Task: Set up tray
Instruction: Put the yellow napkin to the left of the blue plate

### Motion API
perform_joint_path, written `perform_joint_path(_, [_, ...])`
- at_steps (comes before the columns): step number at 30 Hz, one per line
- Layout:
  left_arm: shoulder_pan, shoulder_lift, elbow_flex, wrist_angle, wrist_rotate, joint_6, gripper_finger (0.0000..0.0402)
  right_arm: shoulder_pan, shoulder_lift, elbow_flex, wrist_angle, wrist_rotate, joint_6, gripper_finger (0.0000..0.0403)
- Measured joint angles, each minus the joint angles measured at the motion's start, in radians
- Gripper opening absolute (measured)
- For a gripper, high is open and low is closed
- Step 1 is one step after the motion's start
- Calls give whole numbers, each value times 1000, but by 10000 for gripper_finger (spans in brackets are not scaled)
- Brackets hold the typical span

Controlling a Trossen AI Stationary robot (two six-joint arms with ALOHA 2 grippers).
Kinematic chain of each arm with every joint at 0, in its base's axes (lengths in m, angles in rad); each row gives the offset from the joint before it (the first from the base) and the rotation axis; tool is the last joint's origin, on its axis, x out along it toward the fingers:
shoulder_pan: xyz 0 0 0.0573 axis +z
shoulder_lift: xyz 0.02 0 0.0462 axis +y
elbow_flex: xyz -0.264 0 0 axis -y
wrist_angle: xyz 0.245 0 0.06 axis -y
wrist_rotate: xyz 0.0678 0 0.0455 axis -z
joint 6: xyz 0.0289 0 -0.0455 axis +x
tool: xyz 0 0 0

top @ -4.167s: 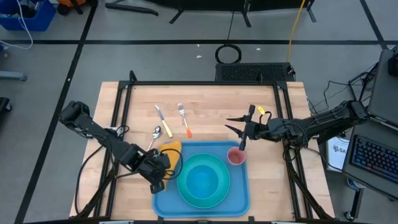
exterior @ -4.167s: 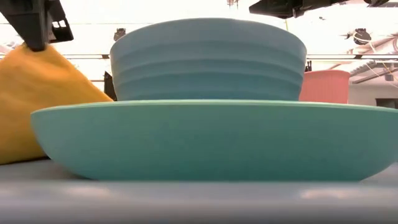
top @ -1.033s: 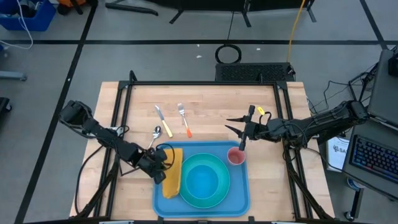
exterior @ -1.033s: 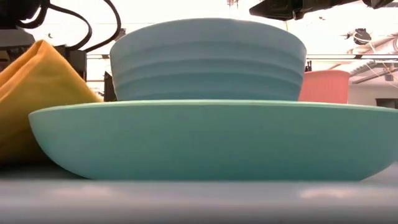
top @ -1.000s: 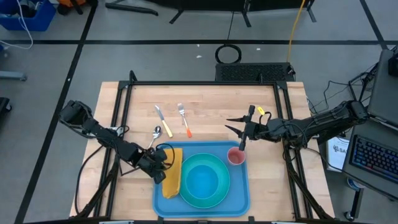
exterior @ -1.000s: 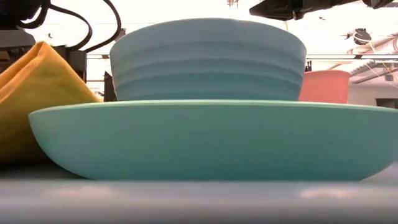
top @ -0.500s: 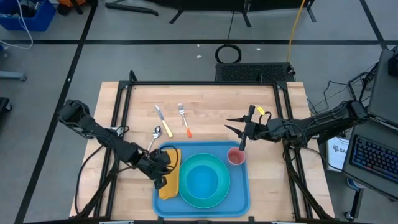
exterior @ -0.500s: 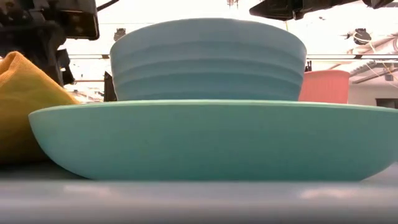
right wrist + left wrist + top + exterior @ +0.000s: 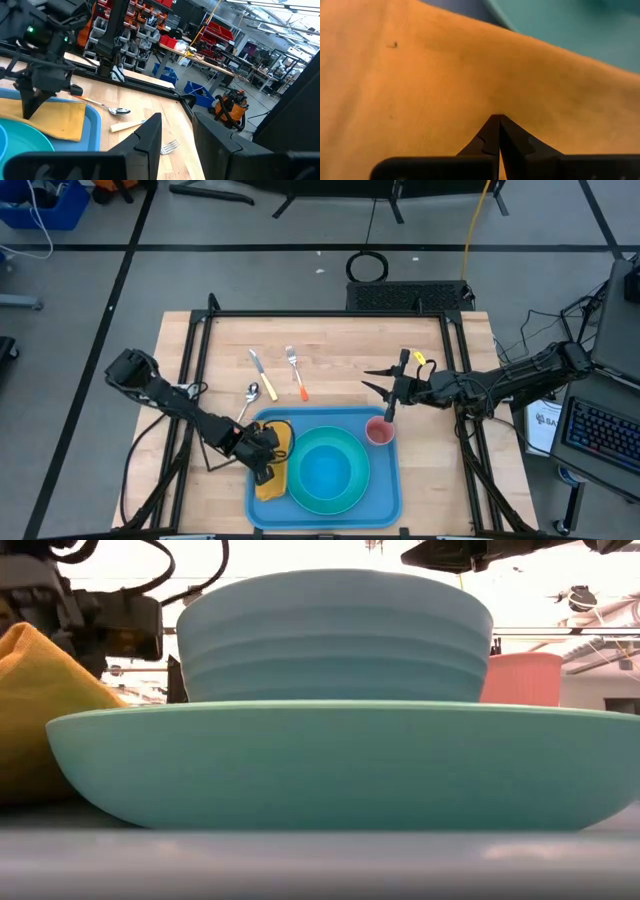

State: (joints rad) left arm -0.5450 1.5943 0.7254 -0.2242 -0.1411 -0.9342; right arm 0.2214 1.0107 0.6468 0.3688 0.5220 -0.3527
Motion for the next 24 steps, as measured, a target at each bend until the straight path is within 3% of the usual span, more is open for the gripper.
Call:
perform_joint_path(5, [13, 47, 8, -72, 5, -66, 3, 0, 0, 0, 0, 0, 0, 100])
perform_joint_path(12, [17, 43, 5, -146, -126, -100, 3, 0, 0, 0, 0, 0, 0, 100])
perform_joint_path(24, [14, 20, 47, -98, 43, -106, 8, 0, 0, 0, -1, 0, 0, 100])
